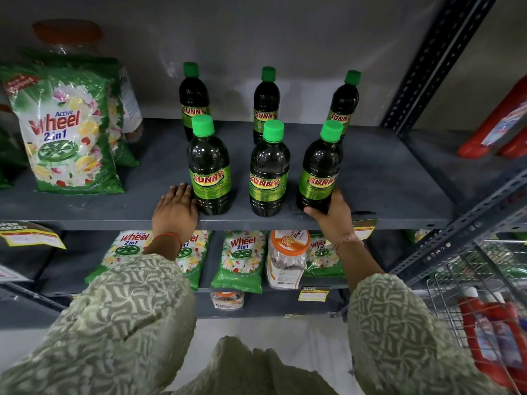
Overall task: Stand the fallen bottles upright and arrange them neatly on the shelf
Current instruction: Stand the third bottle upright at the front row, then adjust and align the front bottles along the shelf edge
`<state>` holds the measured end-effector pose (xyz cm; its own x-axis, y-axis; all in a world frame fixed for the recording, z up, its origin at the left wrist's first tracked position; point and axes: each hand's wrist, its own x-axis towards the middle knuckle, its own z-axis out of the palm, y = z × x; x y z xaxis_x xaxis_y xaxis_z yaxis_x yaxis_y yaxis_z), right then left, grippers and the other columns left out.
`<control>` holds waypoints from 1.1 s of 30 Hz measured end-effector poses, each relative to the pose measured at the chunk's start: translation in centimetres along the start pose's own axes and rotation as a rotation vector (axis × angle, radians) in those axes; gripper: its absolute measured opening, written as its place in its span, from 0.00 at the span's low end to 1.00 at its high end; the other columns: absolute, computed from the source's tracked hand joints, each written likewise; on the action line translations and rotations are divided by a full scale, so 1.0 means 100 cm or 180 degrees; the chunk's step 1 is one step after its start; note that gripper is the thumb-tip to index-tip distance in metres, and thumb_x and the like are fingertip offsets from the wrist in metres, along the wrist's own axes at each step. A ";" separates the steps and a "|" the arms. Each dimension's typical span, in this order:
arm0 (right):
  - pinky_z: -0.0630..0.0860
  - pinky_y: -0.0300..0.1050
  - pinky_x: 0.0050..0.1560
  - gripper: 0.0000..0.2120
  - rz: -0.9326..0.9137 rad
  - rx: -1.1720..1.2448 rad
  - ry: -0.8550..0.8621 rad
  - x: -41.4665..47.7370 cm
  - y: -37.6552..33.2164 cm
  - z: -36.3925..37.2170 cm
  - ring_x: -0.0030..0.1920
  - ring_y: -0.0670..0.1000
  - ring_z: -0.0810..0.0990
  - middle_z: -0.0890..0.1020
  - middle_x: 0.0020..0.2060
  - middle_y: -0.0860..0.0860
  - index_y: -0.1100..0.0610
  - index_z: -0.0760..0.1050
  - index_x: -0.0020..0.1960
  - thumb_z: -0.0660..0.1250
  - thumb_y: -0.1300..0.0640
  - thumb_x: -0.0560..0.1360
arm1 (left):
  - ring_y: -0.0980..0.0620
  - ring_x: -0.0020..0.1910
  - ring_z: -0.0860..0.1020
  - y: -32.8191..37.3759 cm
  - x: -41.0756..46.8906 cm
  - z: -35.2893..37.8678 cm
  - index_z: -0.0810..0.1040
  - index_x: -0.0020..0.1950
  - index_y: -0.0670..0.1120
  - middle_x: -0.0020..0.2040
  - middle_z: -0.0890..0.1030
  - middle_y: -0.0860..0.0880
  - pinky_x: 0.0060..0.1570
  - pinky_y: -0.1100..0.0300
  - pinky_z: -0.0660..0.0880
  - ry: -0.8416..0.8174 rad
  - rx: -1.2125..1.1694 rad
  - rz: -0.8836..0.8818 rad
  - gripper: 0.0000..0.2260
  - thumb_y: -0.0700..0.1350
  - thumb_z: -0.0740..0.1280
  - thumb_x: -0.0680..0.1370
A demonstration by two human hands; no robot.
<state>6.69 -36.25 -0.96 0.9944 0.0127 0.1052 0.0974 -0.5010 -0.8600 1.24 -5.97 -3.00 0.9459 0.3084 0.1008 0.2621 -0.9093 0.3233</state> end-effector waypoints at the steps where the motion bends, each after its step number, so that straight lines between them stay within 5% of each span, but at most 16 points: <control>1: 0.68 0.44 0.59 0.29 0.0004 -0.0008 0.0001 0.000 0.000 0.000 0.62 0.57 0.73 0.76 0.60 0.59 0.61 0.66 0.64 0.73 0.63 0.66 | 0.44 0.75 0.56 0.000 0.000 0.000 0.58 0.73 0.43 0.76 0.60 0.44 0.74 0.49 0.53 0.0003 -0.0003 0.0005 0.21 0.45 0.51 0.80; 21: 0.66 0.43 0.57 0.29 -0.0125 0.0115 -0.0036 0.003 0.006 -0.009 0.62 0.58 0.72 0.75 0.61 0.60 0.62 0.65 0.64 0.73 0.62 0.67 | 0.44 0.76 0.55 0.009 -0.001 0.003 0.57 0.73 0.43 0.76 0.59 0.44 0.75 0.50 0.52 0.0168 -0.0016 -0.0023 0.22 0.45 0.51 0.80; 26: 0.67 0.45 0.61 0.42 -0.0154 0.0376 -0.0079 0.011 0.006 -0.024 0.63 0.51 0.71 0.73 0.64 0.56 0.58 0.58 0.69 0.77 0.63 0.61 | 0.41 0.73 0.61 0.025 -0.006 0.009 0.62 0.71 0.40 0.73 0.66 0.40 0.73 0.47 0.57 0.0526 -0.0261 -0.0051 0.22 0.46 0.49 0.78; 29: 0.68 0.48 0.64 0.47 -0.0171 0.0438 -0.0070 0.007 0.008 -0.025 0.64 0.53 0.71 0.72 0.65 0.56 0.57 0.56 0.70 0.78 0.63 0.60 | 0.34 0.63 0.71 0.028 -0.024 0.011 0.63 0.69 0.38 0.63 0.74 0.32 0.63 0.46 0.66 0.1131 -0.1189 -0.0384 0.21 0.45 0.51 0.79; 33: 0.67 0.50 0.67 0.50 -0.0196 0.0604 0.0028 0.005 0.007 -0.023 0.67 0.54 0.69 0.69 0.68 0.56 0.56 0.52 0.72 0.79 0.60 0.59 | 0.40 0.52 0.69 0.043 -0.054 0.008 0.70 0.57 0.34 0.50 0.74 0.31 0.53 0.50 0.62 0.1892 -0.1588 -0.0561 0.21 0.51 0.54 0.77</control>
<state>7.18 -38.63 -0.35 0.9860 0.0304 0.1640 0.1649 -0.3275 -0.9303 -2.60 -11.76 -2.90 0.6010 0.6614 0.4488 0.1487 -0.6442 0.7502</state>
